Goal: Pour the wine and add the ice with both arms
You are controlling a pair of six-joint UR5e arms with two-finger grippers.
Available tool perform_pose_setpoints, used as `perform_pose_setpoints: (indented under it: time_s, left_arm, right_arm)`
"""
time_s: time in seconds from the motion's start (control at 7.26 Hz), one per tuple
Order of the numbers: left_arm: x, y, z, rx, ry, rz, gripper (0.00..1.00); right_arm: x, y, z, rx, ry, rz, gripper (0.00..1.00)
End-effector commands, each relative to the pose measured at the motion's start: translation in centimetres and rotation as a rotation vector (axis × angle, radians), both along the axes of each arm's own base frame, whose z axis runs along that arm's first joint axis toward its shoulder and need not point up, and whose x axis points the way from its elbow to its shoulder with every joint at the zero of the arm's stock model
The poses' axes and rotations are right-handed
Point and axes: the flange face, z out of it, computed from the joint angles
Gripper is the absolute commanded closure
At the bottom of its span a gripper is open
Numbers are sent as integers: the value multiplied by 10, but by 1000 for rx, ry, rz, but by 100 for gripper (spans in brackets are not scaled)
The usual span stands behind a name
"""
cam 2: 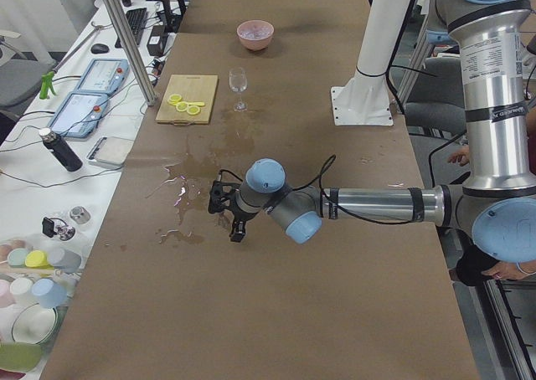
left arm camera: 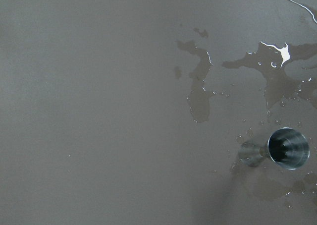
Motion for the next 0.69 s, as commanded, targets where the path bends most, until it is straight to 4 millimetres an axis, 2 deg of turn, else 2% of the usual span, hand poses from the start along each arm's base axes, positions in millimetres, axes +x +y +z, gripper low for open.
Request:
perform_pose_setpoints:
  time_s: [0.0,0.14,0.28,0.55]
  left_arm:
    - [19,3,16,33,11,-21,3]
    - [23,7,35,41,27,-39,3]
    - [27,8,45,60,25,-39,3]
    - [59,3,39,68,18,-19,3]
  right_arm:
    - [-34,-13,-21,5,-1,-1,0]
    - [-47,-21,-30,4,-4,-6,0]
    - [-65,-25,-38,12,6,-26,0]
    - [-102,-28,-43,-3,12,-46,0]
